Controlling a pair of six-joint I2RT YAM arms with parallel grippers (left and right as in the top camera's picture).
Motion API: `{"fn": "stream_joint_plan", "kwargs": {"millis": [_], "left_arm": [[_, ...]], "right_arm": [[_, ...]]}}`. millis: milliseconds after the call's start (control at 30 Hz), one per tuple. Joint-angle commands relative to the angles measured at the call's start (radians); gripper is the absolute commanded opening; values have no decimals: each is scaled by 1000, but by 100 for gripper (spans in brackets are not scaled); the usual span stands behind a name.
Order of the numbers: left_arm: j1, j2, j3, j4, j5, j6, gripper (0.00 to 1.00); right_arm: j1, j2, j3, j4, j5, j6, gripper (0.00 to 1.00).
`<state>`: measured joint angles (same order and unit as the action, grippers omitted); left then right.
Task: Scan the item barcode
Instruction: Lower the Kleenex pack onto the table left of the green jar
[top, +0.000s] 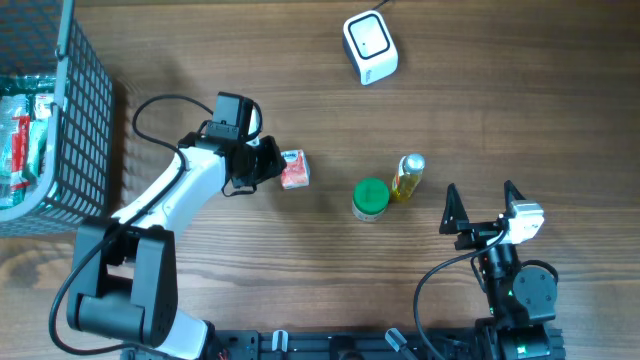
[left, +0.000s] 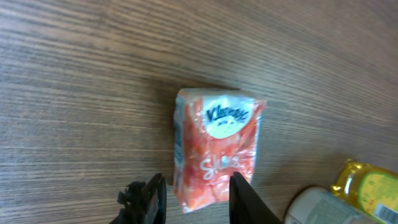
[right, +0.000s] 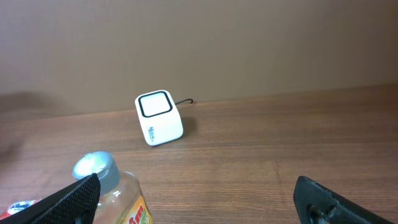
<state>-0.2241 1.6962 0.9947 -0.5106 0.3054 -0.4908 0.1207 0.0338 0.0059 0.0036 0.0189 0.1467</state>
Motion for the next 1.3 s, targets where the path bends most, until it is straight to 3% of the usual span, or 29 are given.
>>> {"fn": "stream_joint_plan", "kwargs": {"millis": [0,367,633,1267], "left_arm": [[-1,10,-14,6,-52,13,25],[-1,74,-14,11,-52,13,23],[-1,78,-14,45,-50,13,28],[-6,107,-14,85,37,41,21]], "right_arm": [[-3,0,-1,3,-13,13,100],[-3,0,-1,3,-13,13,100],[-3,0,-1,3,-13,13,100],[-3,0,-1,3,-13,13,100]]}}
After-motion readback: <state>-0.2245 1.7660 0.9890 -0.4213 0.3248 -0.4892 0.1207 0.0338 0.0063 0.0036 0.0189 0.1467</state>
